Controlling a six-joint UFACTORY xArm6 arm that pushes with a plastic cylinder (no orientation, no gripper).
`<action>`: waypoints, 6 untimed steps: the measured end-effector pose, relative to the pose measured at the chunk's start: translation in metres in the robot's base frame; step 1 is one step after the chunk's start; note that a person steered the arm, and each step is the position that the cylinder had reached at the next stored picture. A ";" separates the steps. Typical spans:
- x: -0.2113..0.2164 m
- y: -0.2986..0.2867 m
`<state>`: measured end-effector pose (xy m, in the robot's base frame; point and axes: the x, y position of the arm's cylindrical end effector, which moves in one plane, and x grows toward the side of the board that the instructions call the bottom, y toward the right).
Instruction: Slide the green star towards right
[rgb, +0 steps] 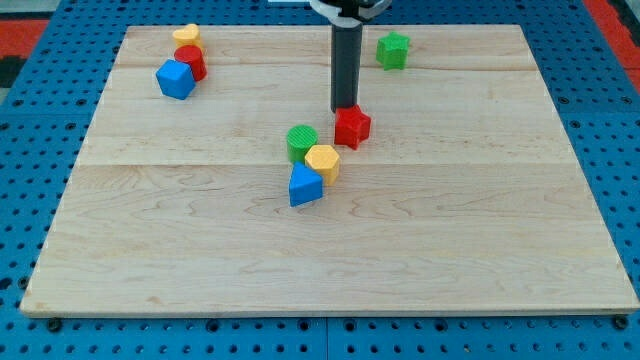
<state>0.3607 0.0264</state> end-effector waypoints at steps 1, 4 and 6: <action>-0.069 0.069; -0.144 0.035; -0.121 0.022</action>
<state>0.2398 0.0479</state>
